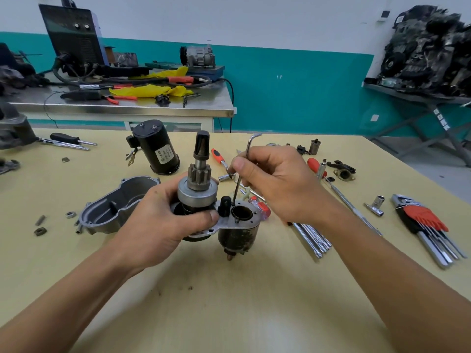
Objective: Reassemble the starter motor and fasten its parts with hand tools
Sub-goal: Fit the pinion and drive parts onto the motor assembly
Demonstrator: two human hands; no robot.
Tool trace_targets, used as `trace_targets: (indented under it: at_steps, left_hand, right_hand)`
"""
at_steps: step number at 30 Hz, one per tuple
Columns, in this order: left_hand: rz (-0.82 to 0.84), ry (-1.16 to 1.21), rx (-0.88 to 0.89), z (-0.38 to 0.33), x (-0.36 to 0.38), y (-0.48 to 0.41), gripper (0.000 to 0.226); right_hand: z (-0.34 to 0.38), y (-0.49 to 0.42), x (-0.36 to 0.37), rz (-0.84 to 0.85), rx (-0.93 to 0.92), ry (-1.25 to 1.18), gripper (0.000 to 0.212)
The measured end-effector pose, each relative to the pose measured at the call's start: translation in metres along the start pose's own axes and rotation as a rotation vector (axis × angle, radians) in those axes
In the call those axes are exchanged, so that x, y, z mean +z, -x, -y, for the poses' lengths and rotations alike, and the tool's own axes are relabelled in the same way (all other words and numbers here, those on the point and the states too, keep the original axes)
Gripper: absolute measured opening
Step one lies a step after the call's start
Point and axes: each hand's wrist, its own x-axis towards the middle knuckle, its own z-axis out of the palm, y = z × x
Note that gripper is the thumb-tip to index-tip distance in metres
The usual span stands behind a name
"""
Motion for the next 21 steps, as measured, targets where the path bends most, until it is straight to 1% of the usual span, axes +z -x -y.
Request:
trace_targets:
  at_steps: [2, 3, 6, 9, 12, 17, 19, 21]
  left_hand:
    - [0.005, -0.004, 0.001, 0.0, 0.0, 0.0, 0.034]
    - [0.009, -0.011, 0.0, 0.0, 0.0, 0.0, 0.035]
    - [0.005, -0.022, -0.002, -0.001, 0.0, 0.0, 0.039]
    - [-0.015, 0.008, -0.013, -0.002, 0.0, 0.0, 0.034]
    - [-0.014, -0.003, -0.015, -0.003, 0.001, 0.001, 0.036]
    - [-0.023, 0.004, -0.015, -0.004, 0.002, 0.003, 0.036]
    - [-0.021, -0.005, -0.014, -0.004, 0.001, 0.003, 0.034]
    - [-0.017, -0.007, -0.017, -0.004, 0.001, 0.002, 0.033]
  right_hand:
    - [0.001, 0.0, -0.004, 0.006, 0.009, 0.025, 0.021]
    - [0.0, 0.001, -0.004, -0.02, 0.004, 0.04, 0.023]
    - [-0.001, 0.001, 0.008, -0.193, -0.048, 0.067, 0.034]
    - [-0.002, 0.001, 0.019, -0.305, -0.096, 0.031, 0.03]
    - [-0.004, 0.001, 0.023, -0.362, -0.115, 0.017, 0.027]
    - [0.002, 0.0, 0.02, -0.389, -0.082, 0.016, 0.024]
    - [0.007, -0.001, 0.005, -0.356, -0.087, -0.084, 0.023]
    - [0.011, 0.001, -0.011, -0.233, -0.081, -0.274, 0.024]
